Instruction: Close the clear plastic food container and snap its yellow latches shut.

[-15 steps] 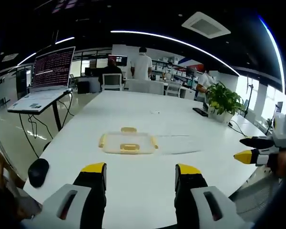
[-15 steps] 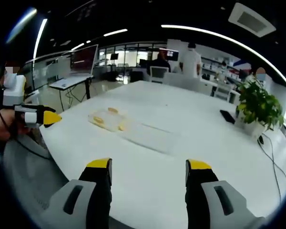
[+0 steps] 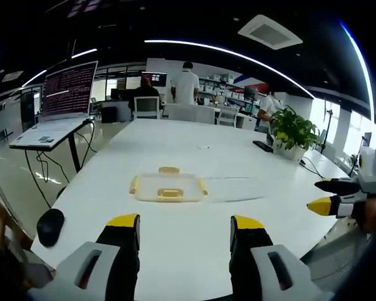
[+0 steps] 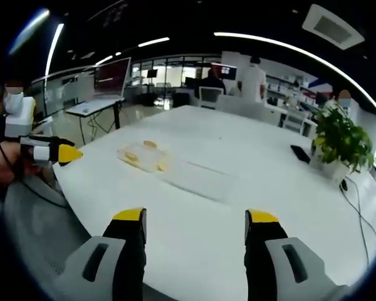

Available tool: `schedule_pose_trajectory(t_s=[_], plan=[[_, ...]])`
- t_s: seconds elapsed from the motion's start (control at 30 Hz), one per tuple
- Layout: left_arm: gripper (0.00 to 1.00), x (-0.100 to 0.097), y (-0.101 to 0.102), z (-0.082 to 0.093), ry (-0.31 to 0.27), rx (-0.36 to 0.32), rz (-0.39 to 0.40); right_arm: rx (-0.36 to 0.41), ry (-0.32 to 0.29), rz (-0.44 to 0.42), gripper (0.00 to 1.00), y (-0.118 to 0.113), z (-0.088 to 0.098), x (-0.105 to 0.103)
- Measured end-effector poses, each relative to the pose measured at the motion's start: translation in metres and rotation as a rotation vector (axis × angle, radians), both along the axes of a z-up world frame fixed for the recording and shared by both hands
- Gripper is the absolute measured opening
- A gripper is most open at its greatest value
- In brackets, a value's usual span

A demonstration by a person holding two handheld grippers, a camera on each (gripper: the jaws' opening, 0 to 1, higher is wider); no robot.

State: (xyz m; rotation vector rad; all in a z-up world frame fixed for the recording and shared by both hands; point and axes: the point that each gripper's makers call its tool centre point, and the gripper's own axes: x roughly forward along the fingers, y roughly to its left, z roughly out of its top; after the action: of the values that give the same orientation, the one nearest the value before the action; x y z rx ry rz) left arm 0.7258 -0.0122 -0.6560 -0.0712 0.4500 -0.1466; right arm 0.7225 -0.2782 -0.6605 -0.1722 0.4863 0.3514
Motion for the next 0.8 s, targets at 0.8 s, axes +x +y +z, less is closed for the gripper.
schedule_pose_trajectory(t_s=[0.8], plan=[[0.53, -0.001, -0.003, -0.006, 0.032, 0.031, -0.016, 0.01, -0.051, 0.031, 0.6, 0.005, 0.01, -0.002]])
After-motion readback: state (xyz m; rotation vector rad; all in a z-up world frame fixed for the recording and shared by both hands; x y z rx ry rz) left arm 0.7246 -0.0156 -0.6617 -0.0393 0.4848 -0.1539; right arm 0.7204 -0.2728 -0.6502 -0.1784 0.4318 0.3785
